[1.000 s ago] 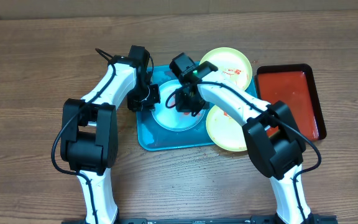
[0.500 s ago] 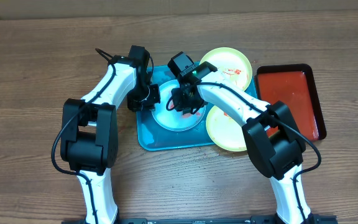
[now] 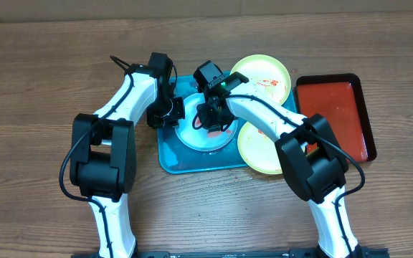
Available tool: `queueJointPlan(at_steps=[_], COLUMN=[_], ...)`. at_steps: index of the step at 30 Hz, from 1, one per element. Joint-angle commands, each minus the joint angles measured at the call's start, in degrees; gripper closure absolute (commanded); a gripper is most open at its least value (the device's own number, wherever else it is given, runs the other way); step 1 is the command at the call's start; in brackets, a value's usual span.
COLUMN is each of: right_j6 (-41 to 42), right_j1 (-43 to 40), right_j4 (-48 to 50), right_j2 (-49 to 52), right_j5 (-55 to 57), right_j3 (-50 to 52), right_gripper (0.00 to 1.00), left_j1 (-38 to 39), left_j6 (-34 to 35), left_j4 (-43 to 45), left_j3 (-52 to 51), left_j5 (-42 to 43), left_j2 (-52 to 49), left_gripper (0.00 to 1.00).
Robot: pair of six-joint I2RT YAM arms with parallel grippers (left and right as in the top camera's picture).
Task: Clean dirty plates on tray and stack at the side
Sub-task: 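Scrub the white plate with the sponge in the right gripper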
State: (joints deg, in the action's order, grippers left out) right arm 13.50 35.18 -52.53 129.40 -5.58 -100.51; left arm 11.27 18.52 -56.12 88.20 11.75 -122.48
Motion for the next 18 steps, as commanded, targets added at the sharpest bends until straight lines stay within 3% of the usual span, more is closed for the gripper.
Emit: queueJointPlan(at_steps=[1, 6, 18], right_j6=[0.9, 9.3, 11.6], right_j1=[-0.3, -1.9, -3.8], right_j4=[0.8, 0.9, 1.4], right_j2=[1.8, 1.8, 1.8], right_j5=[-0.8, 4.7, 7.0], right_j3=[-1.3, -1.5, -2.9], right_gripper=[0.96, 0.96, 0.96], left_j1=[0.4, 0.4, 0.4], left_j6=[1.2, 0.8, 0.8], left_j4=[0.5, 0.5, 0.5], left_j3=[-1.7, -1.6, -1.7], left_j5=[-2.8, -3.2, -3.2], left_j2=[-2.5, -2.5, -2.5], left_gripper=[0.96, 0.96, 0.96])
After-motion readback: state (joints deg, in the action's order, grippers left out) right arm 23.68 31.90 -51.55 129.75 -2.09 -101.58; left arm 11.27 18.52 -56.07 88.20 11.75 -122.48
